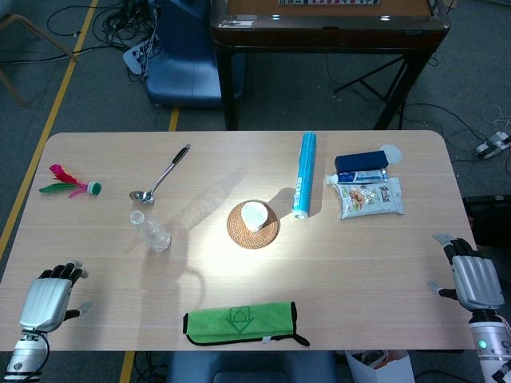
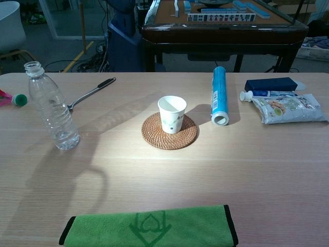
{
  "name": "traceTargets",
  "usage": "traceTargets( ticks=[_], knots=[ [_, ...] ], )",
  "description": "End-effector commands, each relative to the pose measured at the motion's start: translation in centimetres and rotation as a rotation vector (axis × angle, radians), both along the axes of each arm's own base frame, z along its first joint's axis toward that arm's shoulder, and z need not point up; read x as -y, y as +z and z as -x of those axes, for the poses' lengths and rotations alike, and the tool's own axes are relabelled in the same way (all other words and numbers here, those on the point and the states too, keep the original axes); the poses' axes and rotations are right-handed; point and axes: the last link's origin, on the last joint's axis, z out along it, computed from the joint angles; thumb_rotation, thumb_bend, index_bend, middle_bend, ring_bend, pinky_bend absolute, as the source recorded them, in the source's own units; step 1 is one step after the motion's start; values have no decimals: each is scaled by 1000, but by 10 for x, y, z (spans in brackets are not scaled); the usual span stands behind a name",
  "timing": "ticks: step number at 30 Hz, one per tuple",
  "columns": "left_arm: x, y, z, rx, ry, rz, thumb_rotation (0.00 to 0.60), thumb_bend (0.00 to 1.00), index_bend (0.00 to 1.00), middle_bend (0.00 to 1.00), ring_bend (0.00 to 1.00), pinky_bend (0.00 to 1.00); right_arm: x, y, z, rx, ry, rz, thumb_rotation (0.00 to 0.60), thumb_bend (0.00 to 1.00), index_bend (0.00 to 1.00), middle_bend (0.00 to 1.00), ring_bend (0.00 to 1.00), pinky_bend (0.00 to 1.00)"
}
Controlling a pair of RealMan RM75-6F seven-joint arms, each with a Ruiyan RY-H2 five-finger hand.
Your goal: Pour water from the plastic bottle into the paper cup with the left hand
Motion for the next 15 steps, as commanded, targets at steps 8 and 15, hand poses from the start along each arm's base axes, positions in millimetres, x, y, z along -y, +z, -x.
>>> traceTargets(
  ticks=[8, 15],
  knots=[
    [14, 17, -4, -101, 21, -6, 600, 0, 448, 360, 368, 443, -2, 5, -3, 8, 9, 12, 600, 0, 190, 202, 162, 400],
    [18, 10, 0, -119, 43, 29, 600, 0, 448, 360, 368, 443, 0, 6, 0, 21, -1, 7, 600, 0, 199, 202, 162, 400]
  ],
)
